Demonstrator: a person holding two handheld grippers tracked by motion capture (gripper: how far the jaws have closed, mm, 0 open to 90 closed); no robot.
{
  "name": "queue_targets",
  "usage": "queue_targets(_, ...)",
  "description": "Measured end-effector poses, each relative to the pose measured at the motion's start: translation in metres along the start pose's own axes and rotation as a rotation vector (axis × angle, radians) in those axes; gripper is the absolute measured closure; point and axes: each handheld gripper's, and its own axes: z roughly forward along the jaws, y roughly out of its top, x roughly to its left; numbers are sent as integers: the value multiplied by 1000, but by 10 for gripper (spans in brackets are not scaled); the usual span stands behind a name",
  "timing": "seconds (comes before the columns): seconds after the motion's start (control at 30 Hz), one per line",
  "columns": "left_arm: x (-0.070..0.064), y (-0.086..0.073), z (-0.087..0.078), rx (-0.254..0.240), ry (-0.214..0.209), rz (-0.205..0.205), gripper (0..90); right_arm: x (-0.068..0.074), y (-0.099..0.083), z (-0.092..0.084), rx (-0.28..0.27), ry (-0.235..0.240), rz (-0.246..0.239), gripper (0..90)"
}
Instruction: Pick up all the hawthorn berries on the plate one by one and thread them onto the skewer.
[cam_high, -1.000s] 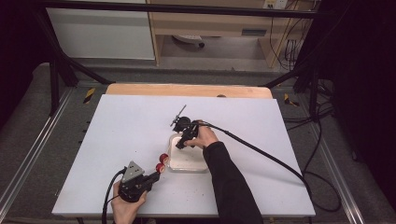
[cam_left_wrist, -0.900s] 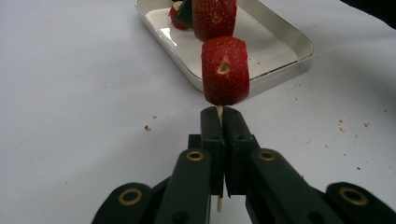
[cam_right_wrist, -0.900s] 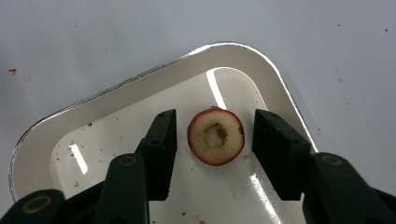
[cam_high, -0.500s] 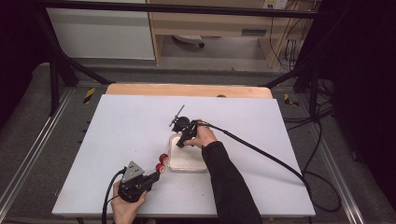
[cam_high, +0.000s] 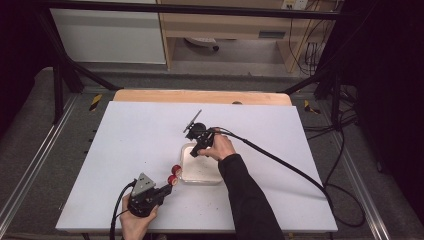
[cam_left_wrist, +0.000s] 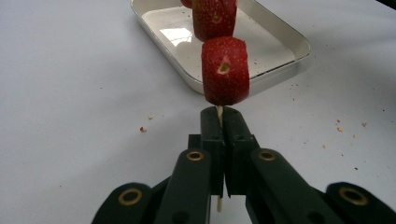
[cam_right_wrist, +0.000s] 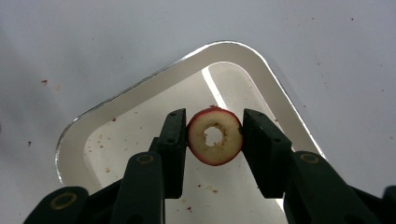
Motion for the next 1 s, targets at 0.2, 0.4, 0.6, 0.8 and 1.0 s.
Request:
queue_targets(0.2,-3,1,1,-2,0,7,884,4,-8,-10,-32,-4,23,617)
queue_targets(0.4,-8,2,2,-6,-6,15,884,3,-23,-22,-93,5,80,617)
queue_targets(0.6,-12,4,5,-4,-15,26,884,1,-42,-30,-173,14,156,618)
queue_targets(0.8,-17,5,8,-3,-20,31,884,2,-61,-38,-281,37,226,618)
queue_targets(1.0,-22,7,10,-4,-29,41,884,5,-80,-42,-398,60,317,618)
